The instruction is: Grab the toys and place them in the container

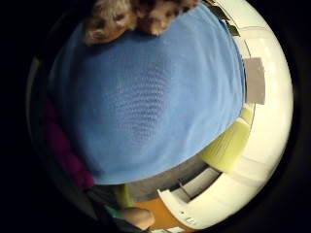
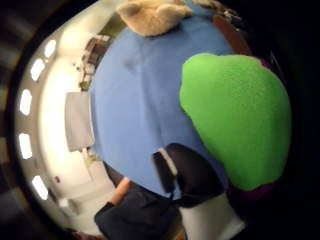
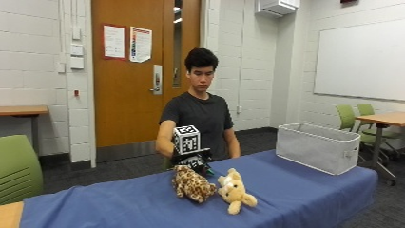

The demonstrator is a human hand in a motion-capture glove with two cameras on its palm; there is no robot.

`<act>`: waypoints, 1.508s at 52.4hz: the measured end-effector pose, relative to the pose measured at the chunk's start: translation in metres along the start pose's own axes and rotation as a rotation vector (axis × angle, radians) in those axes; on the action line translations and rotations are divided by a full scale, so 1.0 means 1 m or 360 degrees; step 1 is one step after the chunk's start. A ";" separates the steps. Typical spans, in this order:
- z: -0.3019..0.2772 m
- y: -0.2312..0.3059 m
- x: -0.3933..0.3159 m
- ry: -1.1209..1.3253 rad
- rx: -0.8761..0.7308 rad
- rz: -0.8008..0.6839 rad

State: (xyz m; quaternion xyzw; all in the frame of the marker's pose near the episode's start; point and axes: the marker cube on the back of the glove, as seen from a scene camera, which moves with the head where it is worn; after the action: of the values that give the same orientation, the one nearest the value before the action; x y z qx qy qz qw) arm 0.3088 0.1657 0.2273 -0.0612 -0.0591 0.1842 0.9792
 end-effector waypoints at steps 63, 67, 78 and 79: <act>-0.300 -0.024 -0.323 0.0089 0.0676 -0.0731; -0.312 -0.018 -0.382 0.0058 0.0684 -0.0837; -0.298 0.026 -0.555 -0.0014 0.0623 -0.1331; -0.294 0.024 -0.565 0.0038 0.0636 -0.1331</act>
State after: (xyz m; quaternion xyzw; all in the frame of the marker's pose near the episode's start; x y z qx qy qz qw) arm -0.1822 -0.0487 -0.1189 0.1559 -0.0309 -0.2195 0.9626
